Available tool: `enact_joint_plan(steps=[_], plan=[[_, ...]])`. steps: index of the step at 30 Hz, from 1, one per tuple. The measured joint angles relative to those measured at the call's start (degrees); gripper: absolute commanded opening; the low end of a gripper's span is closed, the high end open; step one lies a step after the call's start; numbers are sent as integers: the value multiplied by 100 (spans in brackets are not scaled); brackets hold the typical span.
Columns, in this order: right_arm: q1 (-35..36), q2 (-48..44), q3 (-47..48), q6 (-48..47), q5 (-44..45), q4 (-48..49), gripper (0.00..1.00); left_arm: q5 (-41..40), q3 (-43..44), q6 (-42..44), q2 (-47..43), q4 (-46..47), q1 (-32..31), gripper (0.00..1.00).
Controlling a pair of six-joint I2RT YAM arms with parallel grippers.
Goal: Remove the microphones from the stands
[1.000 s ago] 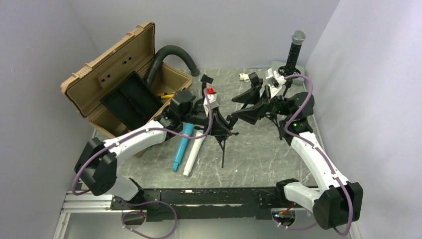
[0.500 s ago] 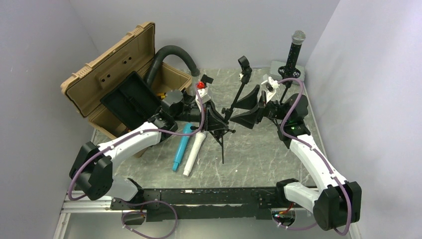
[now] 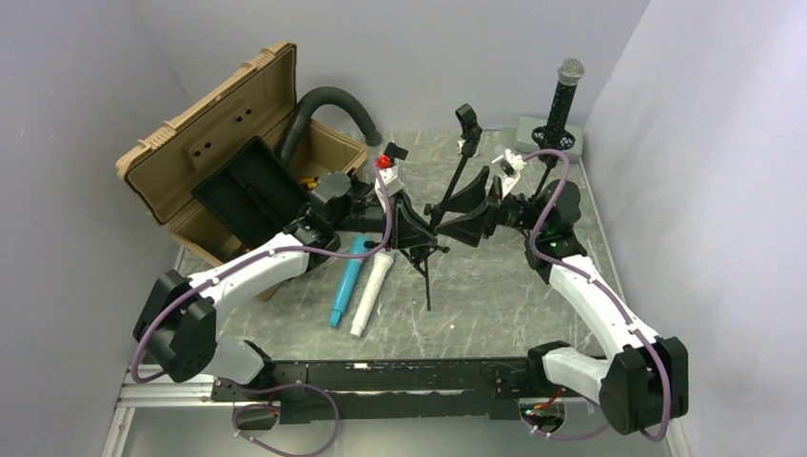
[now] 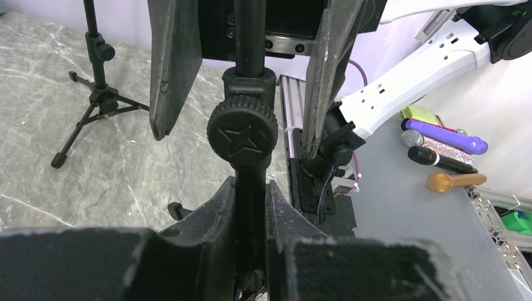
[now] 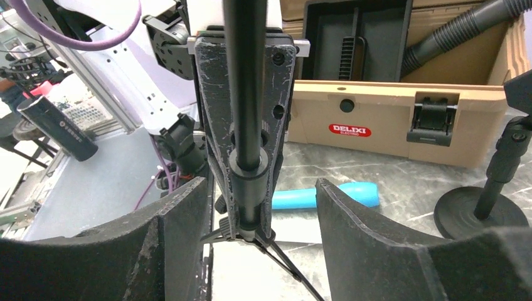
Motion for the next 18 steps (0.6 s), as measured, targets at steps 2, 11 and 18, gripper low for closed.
enact_joint_plan(steps=[2,11,18], plan=[[28,42,-17,0,35,7,64,2,0,0,9,4,-2,0],[144,240,-28,-31,111,52,39,4,2,-4,157,-7,-76,0],[184,232,-50,-127,92,46,22,-96,2,-17,184,-20,-70,0]])
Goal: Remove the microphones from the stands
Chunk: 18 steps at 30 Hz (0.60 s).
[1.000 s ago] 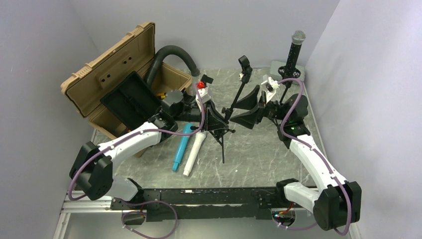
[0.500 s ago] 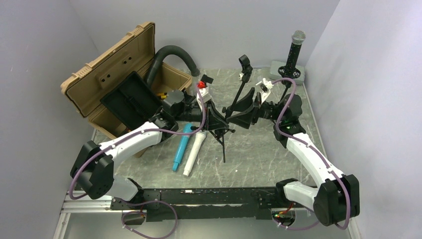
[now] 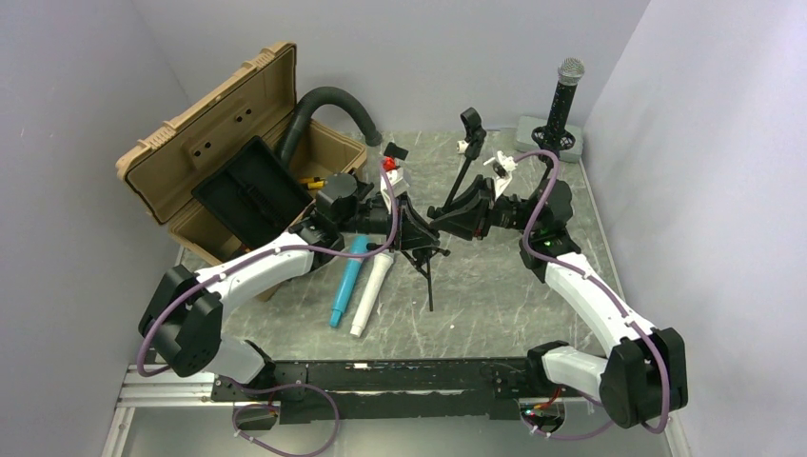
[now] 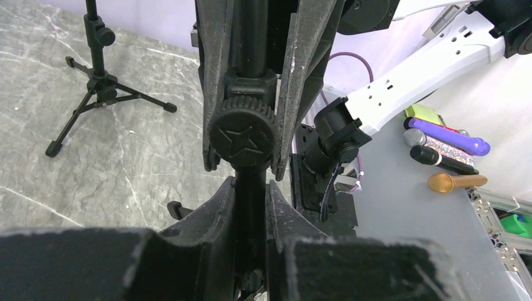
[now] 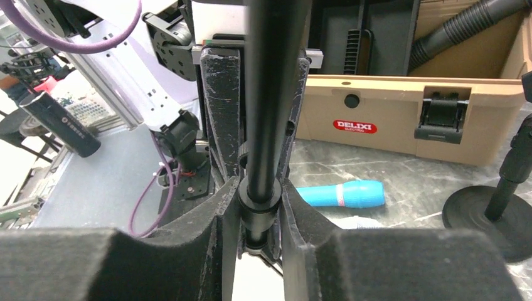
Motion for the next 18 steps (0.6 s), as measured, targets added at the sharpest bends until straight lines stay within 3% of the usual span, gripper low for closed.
enact_joint_plan(steps=[3,8,10,13,15,18], plan=[[4,-44,-7,-28,4,-66,0,7,0,39,0,7,0,0],[7,-127,-7,-157,44,-258,0,20,0,98,0,-4,-7,0],[4,-146,-7,-192,50,-284,12,20,0,151,0,-4,-13,0],[4,-146,-11,-201,59,-313,41,13,0,175,0,-22,-15,0],[9,-151,-24,-238,90,-313,48,4,0,164,0,-28,-15,0],[4,-157,-125,-350,177,-337,50,11,0,114,-11,33,-15,0]])
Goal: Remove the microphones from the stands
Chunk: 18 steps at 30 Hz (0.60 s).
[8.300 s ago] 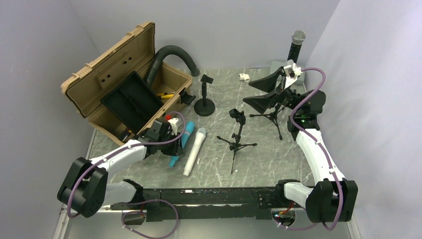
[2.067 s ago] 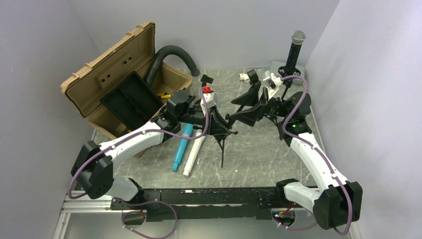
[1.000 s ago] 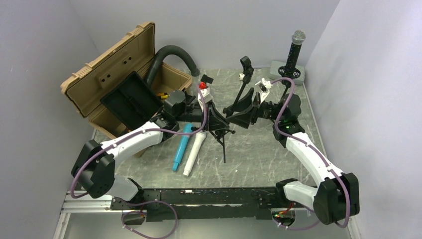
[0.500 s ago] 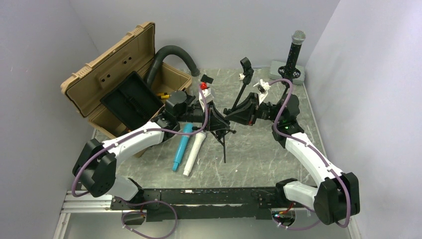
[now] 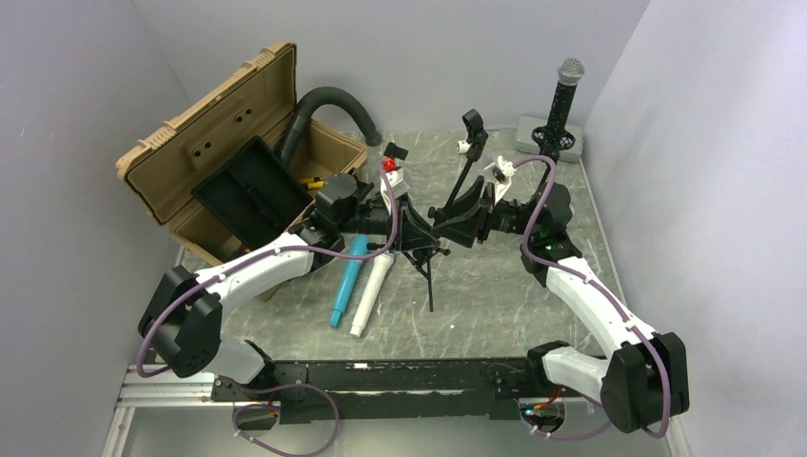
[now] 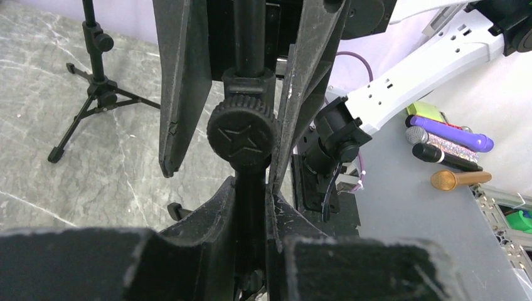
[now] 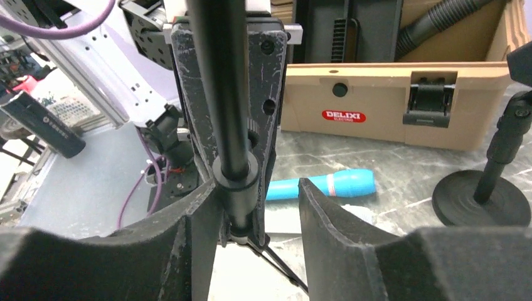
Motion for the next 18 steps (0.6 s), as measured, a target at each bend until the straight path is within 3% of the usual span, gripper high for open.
enact_joint_plan(steps=[4,11,14,18], plan=[[-7,-4,-94,-44,48,-11,41,-7,-4,-70,-4,-22,4,0],[22,-42,-101,-4,-17,2,0,-79,-26,-66,-4,-9,26,0],[17,-42,-120,33,-26,42,0,-57,-28,-59,-4,-11,26,2],[15,-44,-151,50,-24,61,0,-61,-28,61,-2,-72,24,33]])
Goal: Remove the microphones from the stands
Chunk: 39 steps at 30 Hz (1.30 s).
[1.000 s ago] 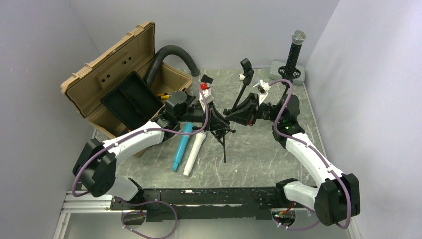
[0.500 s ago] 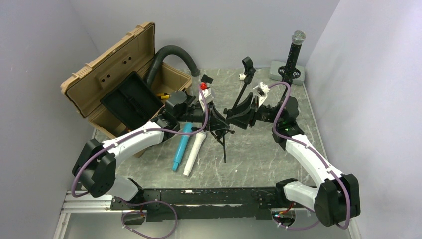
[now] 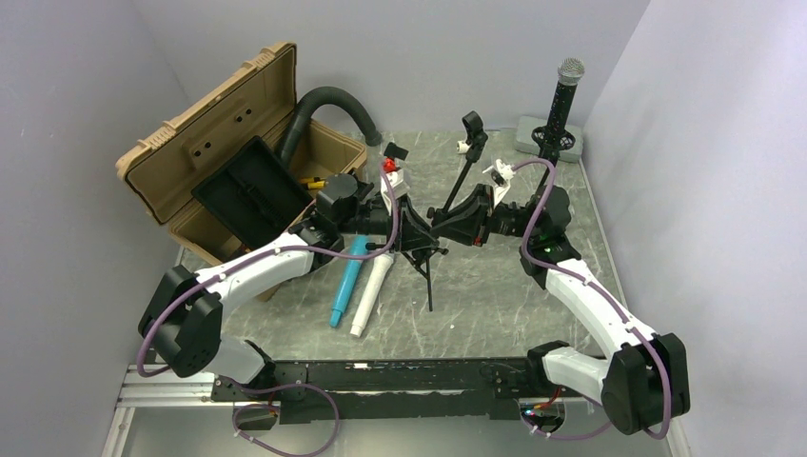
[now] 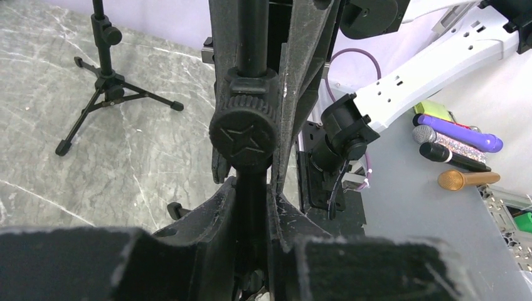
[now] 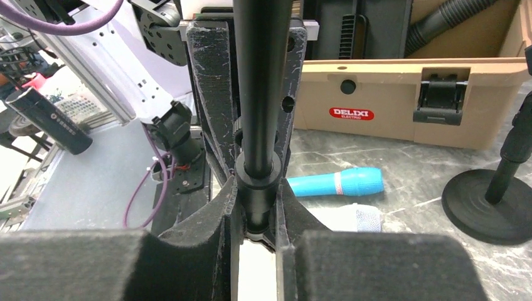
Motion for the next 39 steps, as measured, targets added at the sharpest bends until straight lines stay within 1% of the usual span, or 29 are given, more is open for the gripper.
enact_joint_plan(steps=[4,6,9,10,12,14,17,23,25,27,30,32,39], plan=[[-42,0,-63,-57,-4,-13,0,22,9,203,-2,-96,-15,62],[-87,0,-92,-79,-2,-90,0,33,35,330,-2,-153,-24,73],[-116,0,-109,-114,2,-133,0,26,44,501,-48,-339,-24,88],[-114,0,-109,-127,0,-140,0,17,44,586,-79,-404,-24,91],[-114,-7,-109,-162,0,-170,0,-2,46,756,-168,-588,-24,94],[-114,-11,-109,-201,-9,-210,0,-48,50,1010,-332,-841,-22,94],[-114,-26,-109,-310,-52,-326,0,-92,175,1600,-595,-1344,4,89],[-81,-44,-107,-654,-247,-710,0,-101,1161,3056,-730,-2643,31,86],[-50,-44,-107,-734,-326,-828,0,-98,1504,3477,-721,-3010,31,82],[-35,-44,-105,-763,-369,-863,0,-96,1818,3751,-645,-3305,31,74],[-17,-48,-103,-780,-450,-883,0,-90,2308,4059,-391,-3665,31,62],[-15,-61,-103,-778,-474,-885,0,-76,2468,4172,-223,-3818,31,58],[-15,-160,-103,-769,-476,-883,0,81,2481,4242,11,-4214,39,57]])
